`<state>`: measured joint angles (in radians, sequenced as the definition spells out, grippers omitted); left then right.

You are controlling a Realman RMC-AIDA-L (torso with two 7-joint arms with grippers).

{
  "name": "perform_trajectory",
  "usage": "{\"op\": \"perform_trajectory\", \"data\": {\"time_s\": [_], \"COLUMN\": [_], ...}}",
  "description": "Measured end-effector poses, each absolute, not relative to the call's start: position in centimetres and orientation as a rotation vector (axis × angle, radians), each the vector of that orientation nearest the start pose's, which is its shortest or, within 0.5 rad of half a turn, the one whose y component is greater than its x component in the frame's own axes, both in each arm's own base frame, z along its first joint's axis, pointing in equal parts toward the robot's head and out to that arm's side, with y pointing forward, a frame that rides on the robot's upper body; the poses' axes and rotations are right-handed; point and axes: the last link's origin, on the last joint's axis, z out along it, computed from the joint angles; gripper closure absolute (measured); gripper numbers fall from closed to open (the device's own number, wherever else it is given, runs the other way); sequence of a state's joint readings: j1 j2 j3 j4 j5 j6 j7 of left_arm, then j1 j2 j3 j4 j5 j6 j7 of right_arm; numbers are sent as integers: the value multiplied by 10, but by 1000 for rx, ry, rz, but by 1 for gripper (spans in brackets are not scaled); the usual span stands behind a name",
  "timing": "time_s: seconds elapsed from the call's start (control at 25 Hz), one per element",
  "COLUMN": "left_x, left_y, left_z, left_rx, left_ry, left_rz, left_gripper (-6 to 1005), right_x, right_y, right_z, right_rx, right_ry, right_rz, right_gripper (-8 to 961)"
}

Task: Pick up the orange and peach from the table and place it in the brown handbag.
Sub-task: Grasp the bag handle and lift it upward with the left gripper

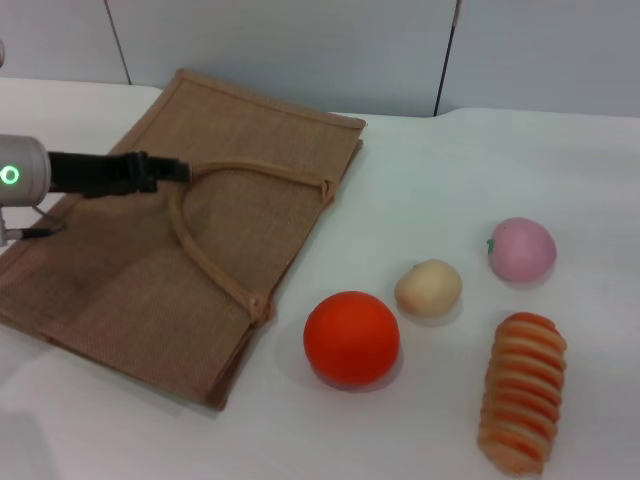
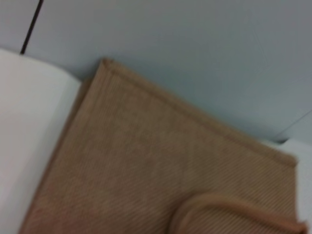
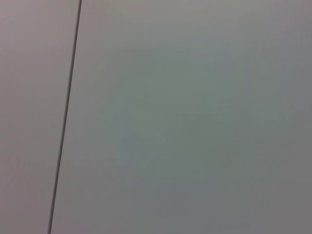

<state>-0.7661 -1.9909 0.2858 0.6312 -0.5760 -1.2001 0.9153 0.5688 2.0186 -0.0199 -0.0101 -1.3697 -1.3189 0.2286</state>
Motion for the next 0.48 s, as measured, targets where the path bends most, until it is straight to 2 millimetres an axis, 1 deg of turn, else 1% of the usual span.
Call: {"op": "perform_trajectory", "data": {"time_s": [0.28,0.48], "left_x": [-302,-298], "left_y": [416,422], "left_z": [57,56], "left_rx": [-2037,-2034], "left_ry": [-1570,-1546], "left_rz": [-230,-185], "left_gripper": [382,382], "right_x": [318,317], "right_y": [366,366], "right_z": [49,50], "right_rx": [-1526,-1527], "right_ry": [339,337], "right_rz": [762,763], "right_gripper": [287,287]}}
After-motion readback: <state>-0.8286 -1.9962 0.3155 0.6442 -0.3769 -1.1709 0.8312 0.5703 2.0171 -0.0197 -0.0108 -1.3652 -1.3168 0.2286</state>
